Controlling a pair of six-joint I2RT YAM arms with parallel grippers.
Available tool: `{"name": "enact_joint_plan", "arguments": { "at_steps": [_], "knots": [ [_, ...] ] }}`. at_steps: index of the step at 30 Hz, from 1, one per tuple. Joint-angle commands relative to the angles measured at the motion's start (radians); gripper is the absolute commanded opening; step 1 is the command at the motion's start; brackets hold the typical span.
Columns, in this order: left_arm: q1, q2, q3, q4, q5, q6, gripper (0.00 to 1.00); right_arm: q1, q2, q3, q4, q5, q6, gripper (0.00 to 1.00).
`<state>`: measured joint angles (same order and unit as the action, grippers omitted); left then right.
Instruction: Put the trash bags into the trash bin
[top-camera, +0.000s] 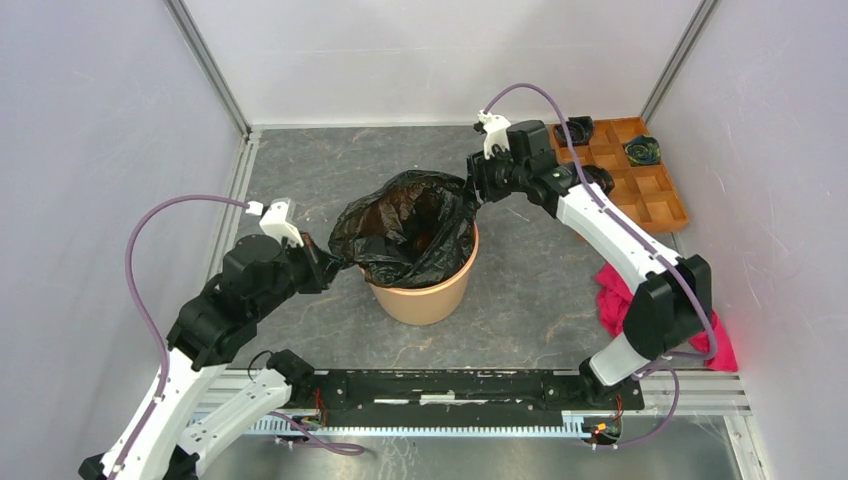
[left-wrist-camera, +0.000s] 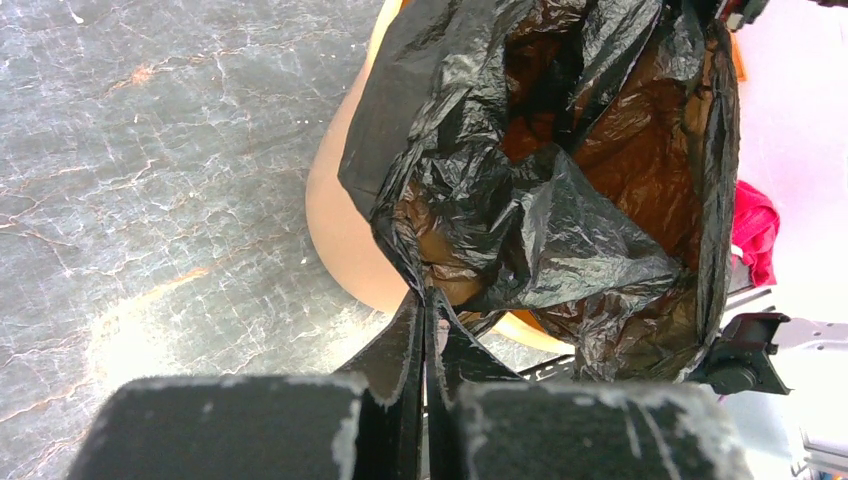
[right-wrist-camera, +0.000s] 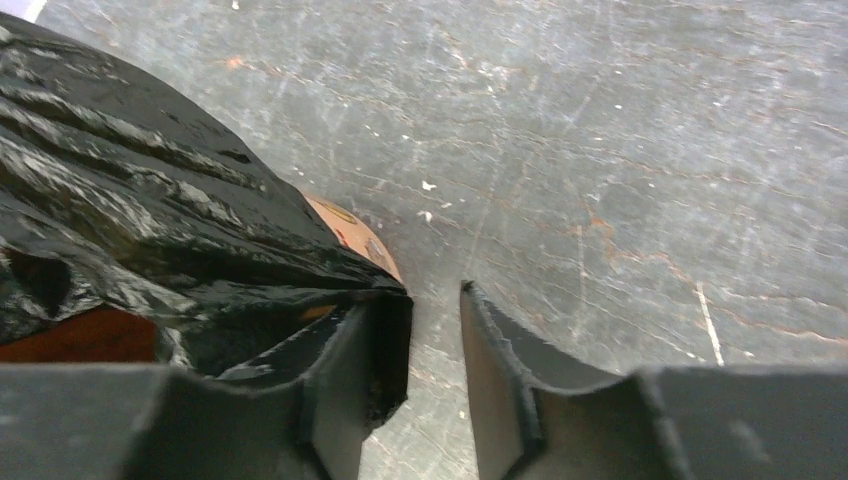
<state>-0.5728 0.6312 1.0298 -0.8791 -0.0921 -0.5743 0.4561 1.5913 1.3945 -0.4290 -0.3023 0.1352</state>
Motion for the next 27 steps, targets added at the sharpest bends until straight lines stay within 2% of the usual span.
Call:
{"name": "enact_joint_plan", "arguments": {
  "at_steps": [1,3,6,9,13,15,18,20,22,27],
  "knots": [
    [0.004,0.005,0.000,0.025,0.030,0.054,0.02,-0.001,-0.136,0.042,-0.088,0.149,-0.042,0.61],
    [0.004,0.002,-0.008,0.030,0.031,0.050,0.02,0.001,-0.181,0.049,-0.148,0.224,-0.050,0.74],
    [0.004,-0.002,-0.018,0.035,0.027,0.051,0.02,0.003,-0.255,0.046,-0.195,0.235,-0.034,0.83],
    [0.004,0.007,-0.017,0.031,0.030,0.053,0.02,0.015,-0.329,0.040,-0.206,0.156,0.040,0.87],
    [0.003,0.012,-0.020,0.036,0.041,0.050,0.02,0.090,-0.394,-0.044,-0.058,-0.013,0.243,0.90],
    [0.003,0.009,-0.019,0.038,0.044,0.047,0.02,0.150,-0.390,-0.046,-0.037,-0.017,0.303,0.89],
    [0.004,-0.006,-0.021,0.040,0.045,0.047,0.02,0.283,-0.375,-0.035,-0.033,0.129,0.358,0.89],
    [0.003,-0.018,-0.025,0.040,0.045,0.047,0.02,0.352,-0.361,-0.023,-0.069,0.281,0.423,0.89],
    [0.003,-0.025,-0.025,0.039,0.047,0.047,0.02,0.415,-0.347,-0.003,-0.138,0.510,0.502,0.89],
    [0.004,-0.034,-0.038,0.049,0.052,0.052,0.02,0.550,-0.301,0.050,-0.247,0.833,0.599,0.87]
  ]
}}
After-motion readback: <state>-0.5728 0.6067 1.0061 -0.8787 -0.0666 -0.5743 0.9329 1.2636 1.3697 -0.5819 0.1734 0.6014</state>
